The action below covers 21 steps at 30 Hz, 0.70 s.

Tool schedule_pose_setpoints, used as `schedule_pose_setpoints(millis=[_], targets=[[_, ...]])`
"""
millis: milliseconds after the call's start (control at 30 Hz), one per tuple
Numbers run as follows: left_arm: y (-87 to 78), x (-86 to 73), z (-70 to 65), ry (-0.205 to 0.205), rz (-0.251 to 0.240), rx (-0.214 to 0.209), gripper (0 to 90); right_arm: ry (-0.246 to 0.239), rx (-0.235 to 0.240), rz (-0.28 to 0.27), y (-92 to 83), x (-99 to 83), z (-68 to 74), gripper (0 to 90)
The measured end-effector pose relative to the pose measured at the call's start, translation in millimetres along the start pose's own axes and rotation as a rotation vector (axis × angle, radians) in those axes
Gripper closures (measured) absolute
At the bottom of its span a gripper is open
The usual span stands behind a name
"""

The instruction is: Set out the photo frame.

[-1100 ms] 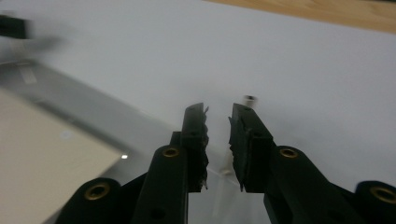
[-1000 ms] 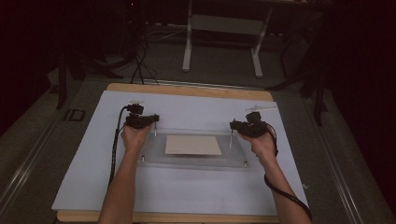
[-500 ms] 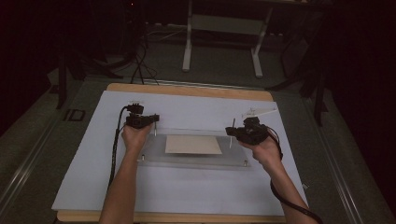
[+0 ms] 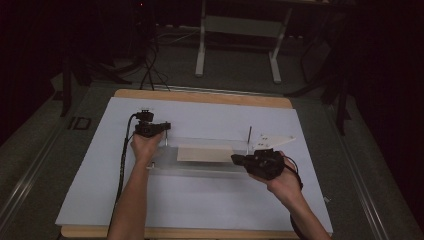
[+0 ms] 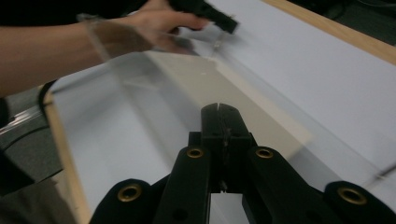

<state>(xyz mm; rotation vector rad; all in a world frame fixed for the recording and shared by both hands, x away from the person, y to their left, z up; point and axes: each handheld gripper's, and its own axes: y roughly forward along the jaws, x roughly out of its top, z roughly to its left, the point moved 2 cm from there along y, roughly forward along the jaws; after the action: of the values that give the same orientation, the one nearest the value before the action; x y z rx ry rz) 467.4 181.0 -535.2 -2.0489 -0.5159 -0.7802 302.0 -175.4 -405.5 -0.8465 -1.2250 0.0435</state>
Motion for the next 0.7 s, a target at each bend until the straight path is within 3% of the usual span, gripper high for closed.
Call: schedule_pose_setpoints(millis=[33, 133, 367, 500, 533, 600, 700], targets=[[0.0, 0.0, 0.0, 0.000, 0.000, 0.000, 84.6, 0.000, 0.000, 0.000, 0.0, 0.0, 0.0, 90.0], [0.3, 0.4, 0.2, -0.008, 0.001, -0.002, 84.5, -0.032, 0.029, -0.011, 2.7, -5.0, 17.7, 90.0], [0.8, 1.6, 0.7, -0.009, 0.011, -0.004, 84.5, -0.044, 0.066, -0.018, 15.7, -19.3, 28.8, 90.0], [1.2, 2.2, 1.1, -0.014, 0.015, -0.004, 84.5, -0.063, 0.038, -0.020, 28.3, -30.9, 37.1, 90.0], [1.1, 2.5, 1.0, -0.009, 0.019, -0.004, 84.5, -0.053, -0.005, -0.018, 36.5, -36.5, 38.0, 90.0], [0.8, 2.5, 1.2, -0.008, 0.022, -0.008, 84.4, -0.051, -0.017, -0.027, 38.5, -37.7, 38.1, 90.0], [0.8, 2.6, 1.9, -0.015, 0.022, -0.017, 84.2, -0.050, -0.085, -0.069, 44.1, -39.7, 39.1, 90.0]])
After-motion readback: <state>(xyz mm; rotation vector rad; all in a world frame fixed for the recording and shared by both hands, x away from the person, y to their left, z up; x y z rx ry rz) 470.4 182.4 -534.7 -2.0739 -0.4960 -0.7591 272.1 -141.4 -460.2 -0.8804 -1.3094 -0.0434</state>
